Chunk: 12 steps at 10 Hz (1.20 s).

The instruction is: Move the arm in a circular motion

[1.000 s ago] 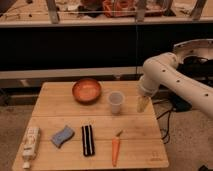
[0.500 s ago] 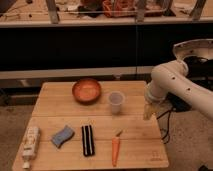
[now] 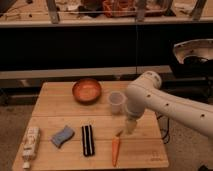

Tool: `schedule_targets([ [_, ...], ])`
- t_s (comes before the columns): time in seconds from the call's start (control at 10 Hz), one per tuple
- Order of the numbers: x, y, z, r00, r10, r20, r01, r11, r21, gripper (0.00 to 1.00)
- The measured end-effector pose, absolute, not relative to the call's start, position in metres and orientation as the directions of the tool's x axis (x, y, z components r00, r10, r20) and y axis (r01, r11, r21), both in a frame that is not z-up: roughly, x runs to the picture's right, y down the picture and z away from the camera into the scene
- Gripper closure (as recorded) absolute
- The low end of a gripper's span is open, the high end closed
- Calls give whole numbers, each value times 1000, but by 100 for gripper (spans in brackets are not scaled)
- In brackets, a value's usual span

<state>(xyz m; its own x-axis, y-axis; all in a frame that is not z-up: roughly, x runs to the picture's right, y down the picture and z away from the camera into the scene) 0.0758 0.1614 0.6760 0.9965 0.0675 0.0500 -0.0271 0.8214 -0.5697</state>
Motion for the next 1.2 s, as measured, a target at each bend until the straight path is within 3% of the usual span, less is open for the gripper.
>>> schedule_targets([
  [0.6, -64, 160, 687, 985, -101, 139, 163, 808, -566, 20],
  [1.2, -82, 73, 747, 959, -175, 223, 269, 808, -523, 20],
])
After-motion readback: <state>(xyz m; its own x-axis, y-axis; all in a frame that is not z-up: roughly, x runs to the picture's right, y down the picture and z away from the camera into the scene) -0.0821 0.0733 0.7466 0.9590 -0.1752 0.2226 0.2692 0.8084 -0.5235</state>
